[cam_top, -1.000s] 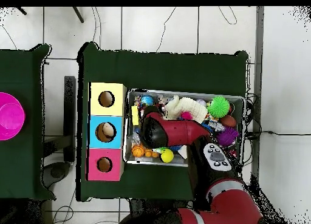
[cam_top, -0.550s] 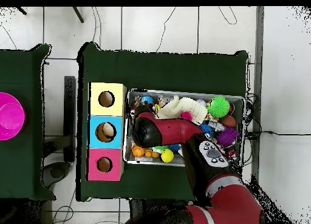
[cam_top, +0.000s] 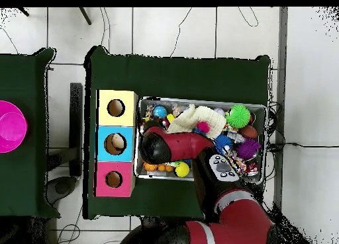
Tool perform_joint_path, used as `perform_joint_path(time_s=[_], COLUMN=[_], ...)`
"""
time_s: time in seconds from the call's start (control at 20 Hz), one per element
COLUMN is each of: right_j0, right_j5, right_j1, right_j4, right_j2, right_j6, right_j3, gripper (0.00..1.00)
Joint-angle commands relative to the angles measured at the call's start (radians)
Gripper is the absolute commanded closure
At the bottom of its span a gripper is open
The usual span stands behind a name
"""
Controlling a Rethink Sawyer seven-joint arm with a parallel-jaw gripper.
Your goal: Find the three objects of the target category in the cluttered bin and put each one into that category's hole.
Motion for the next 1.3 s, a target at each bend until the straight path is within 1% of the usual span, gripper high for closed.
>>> perform_joint_path(time_s=[0.05, 0.15, 0.3, 0.55, 0.75, 0.8, 1.0, 1.05, 1.15, 1.3], right_j0=[0.042, 0.066, 0.081, 0.109, 0.157, 0.157, 0.102, 0.070, 0.053, 0.036], right_j5=[0.133, 0.129, 0.140, 0.199, 0.254, 0.255, 0.200, 0.171, 0.129, 0.090], right_j1=[0.072, 0.069, 0.062, 0.039, 0.036, 0.036, 0.043, 0.041, 0.037, 0.033], right_j4=[-0.009, -0.005, 0.003, 0.032, 0.052, 0.053, 0.057, 0.051, 0.036, 0.021], right_j2=[-0.079, -0.119, -0.148, -0.185, -0.244, -0.243, -0.155, -0.105, -0.072, -0.046], right_j6=[0.095, 0.104, 0.106, 0.114, 0.130, 0.130, 0.116, 0.105, 0.098, 0.102], right_j3=[-0.014, -0.028, -0.035, -0.036, -0.066, -0.067, -0.052, -0.037, -0.030, -0.013], gripper=[0.00, 0.00, 0.00, 0.00, 0.00, 0.00, 0.00, 0.00, 0.00, 0.00])
